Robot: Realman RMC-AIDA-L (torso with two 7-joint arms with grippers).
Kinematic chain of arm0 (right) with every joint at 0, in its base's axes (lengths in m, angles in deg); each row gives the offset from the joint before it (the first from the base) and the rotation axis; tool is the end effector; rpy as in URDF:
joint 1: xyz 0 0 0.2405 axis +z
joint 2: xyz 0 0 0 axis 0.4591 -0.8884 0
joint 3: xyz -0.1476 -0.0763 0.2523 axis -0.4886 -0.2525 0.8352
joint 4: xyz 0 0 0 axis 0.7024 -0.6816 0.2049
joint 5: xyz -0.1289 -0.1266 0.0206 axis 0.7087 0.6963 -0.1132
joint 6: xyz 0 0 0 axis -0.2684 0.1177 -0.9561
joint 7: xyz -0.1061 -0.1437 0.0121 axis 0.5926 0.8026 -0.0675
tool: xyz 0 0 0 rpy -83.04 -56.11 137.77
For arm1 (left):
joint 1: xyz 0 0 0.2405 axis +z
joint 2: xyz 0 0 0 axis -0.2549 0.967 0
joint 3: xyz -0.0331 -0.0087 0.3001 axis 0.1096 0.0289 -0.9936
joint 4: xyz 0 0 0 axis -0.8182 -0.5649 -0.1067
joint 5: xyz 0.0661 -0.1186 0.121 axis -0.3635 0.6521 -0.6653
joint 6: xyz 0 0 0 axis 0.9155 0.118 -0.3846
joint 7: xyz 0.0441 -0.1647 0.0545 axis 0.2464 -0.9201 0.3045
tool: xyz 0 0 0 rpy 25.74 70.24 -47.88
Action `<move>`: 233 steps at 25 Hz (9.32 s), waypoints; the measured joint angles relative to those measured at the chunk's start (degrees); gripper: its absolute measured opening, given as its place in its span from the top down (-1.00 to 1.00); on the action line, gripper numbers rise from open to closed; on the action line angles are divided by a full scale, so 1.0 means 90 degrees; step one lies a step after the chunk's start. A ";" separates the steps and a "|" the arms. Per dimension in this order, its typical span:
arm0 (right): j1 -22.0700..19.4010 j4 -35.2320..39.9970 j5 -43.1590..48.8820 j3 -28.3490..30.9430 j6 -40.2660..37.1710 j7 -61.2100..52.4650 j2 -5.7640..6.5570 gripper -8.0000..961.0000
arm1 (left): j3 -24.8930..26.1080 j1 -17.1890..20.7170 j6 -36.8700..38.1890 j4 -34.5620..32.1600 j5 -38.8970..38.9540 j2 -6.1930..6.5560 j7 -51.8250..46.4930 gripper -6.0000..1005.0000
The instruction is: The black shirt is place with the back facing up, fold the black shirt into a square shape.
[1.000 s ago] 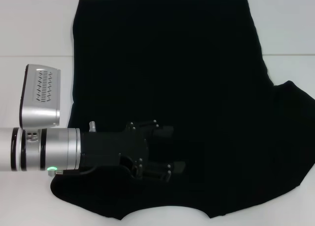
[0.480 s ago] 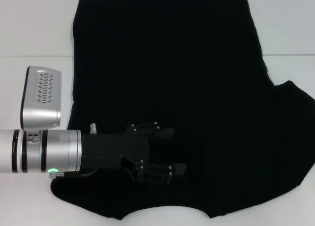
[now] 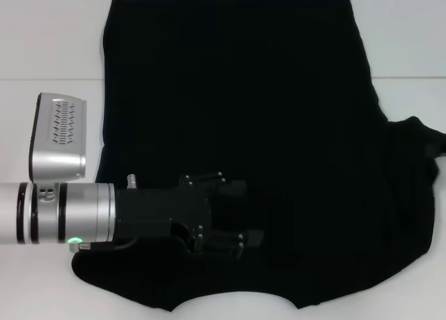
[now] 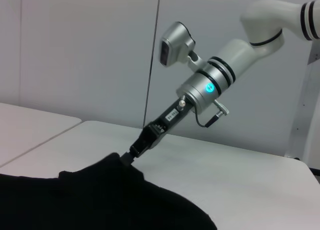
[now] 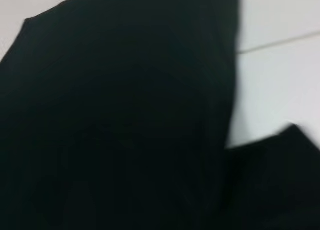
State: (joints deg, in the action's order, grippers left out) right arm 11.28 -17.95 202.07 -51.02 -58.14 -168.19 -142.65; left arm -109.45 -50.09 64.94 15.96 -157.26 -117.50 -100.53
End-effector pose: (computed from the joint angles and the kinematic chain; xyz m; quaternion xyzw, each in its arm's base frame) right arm 0.3535 0.4236 0.0287 -0.7553 0.5808 0.1147 0.2811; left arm -0.2182 0.3276 -0.1000 -0.9575 -0.1063 -0.2599 0.0656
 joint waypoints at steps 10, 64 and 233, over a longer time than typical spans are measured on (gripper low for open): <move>0.0802 -0.0064 0.0019 -0.1614 -0.0310 -0.0208 -0.0377 0.98 | 0.0010 0.0008 -0.0032 -0.0022 0.0000 0.0009 -0.0087 -0.80; 0.0367 -0.0333 -0.3598 -0.1980 -0.0678 0.3598 -0.1156 -0.93 | 0.1996 0.1589 -0.0306 -0.1839 -0.1885 0.0170 -0.0897 -0.78; -0.0831 0.0190 -0.0696 -0.0972 -0.2405 0.1842 -0.0194 0.85 | 0.2477 0.1393 0.0061 -0.1604 -0.2011 0.0199 -0.1673 0.96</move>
State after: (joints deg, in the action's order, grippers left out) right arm 3.80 -16.24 195.81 -59.77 -79.79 -151.61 -144.40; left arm -87.16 -37.55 65.49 1.53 -175.36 -115.71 -115.59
